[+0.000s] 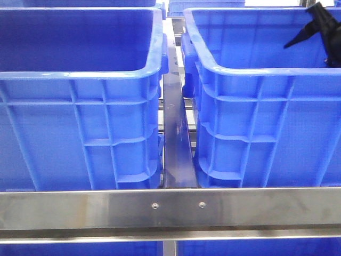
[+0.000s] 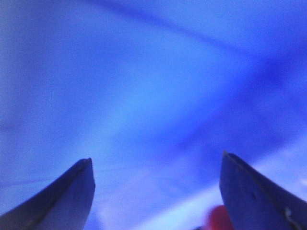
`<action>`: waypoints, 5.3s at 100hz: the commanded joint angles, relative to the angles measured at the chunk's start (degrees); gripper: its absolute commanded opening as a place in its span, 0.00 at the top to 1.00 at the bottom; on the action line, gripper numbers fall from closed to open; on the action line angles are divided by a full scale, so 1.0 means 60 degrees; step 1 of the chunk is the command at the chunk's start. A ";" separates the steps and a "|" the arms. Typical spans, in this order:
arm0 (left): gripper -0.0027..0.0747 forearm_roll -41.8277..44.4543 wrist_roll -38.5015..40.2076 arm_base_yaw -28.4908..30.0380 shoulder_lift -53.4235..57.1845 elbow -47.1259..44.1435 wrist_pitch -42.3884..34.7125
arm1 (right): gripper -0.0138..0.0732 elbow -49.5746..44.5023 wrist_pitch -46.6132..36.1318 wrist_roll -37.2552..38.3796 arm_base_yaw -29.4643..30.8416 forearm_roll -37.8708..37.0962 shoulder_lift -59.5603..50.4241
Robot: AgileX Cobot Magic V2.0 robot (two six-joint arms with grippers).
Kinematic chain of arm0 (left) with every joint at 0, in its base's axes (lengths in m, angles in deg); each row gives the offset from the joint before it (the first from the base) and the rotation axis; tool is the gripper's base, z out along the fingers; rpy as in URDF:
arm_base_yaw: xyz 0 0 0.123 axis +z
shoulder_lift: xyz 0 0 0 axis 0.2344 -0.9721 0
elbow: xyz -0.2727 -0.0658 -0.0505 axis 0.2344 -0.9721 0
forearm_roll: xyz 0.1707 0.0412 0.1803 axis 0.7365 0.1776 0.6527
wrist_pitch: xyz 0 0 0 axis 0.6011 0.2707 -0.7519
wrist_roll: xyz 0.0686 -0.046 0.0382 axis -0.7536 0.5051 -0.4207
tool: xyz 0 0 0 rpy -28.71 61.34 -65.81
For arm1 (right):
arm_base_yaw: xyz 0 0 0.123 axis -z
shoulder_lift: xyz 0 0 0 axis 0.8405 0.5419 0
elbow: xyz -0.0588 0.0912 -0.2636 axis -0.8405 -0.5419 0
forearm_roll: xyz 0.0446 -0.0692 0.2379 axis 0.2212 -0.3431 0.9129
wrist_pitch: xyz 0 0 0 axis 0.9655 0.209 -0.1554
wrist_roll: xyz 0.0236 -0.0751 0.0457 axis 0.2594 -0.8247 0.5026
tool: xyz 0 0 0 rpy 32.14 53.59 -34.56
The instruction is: Pick red and yellow buttons and place in box
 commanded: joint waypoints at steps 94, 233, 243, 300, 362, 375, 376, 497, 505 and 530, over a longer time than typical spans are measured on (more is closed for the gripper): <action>0.10 0.0035 0.0011 0.0005 -0.0064 0.0258 -0.0613 | 0.19 -0.3952 -0.1341 -0.2790 0.0026 -0.3794 -0.8136; 0.10 0.0018 0.0011 0.0005 -0.0332 0.0570 -0.0547 | 0.19 -0.7309 -0.2569 -0.3512 0.0026 -0.3887 -1.4037; 0.10 0.0018 0.0011 0.0005 -0.0886 0.1093 -0.0419 | 0.19 -0.7309 -0.2569 -0.3512 0.0026 -0.3887 -1.4037; 0.10 0.0127 -0.0534 0.0997 -0.6210 0.4910 0.1119 | 0.19 -0.7309 -0.2569 -0.3512 0.0026 -0.3887 -1.4037; 0.10 -0.2070 -0.4696 0.3186 -0.9185 0.6772 0.1930 | 0.19 -0.7309 -0.2570 -0.3512 0.0026 -0.3887 -1.4037; 0.10 -0.1991 -0.5105 0.3186 -0.9551 0.6921 0.2035 | 0.19 -0.7309 -0.2570 -0.3512 0.0026 -0.3887 -1.4037; 0.10 -0.1991 -0.5125 0.3186 -0.9589 0.6944 0.2035 | 0.19 -0.7309 -0.2570 -0.3512 0.0026 -0.3887 -1.4037; 0.10 -0.2016 -0.6159 0.3337 -1.1314 0.7599 0.1103 | 0.19 -0.7309 -0.2570 -0.3512 0.0026 -0.3887 -1.4037; 0.10 -0.2052 -0.6159 0.3337 -1.1314 0.7599 0.1058 | 0.19 -0.7309 -0.2570 -0.3512 0.0026 -0.3887 -1.4037; 0.10 -0.2127 -0.6159 0.3337 -1.1314 0.7599 0.0940 | 0.19 -0.7309 -0.2570 -0.3512 0.0026 -0.3887 -1.4037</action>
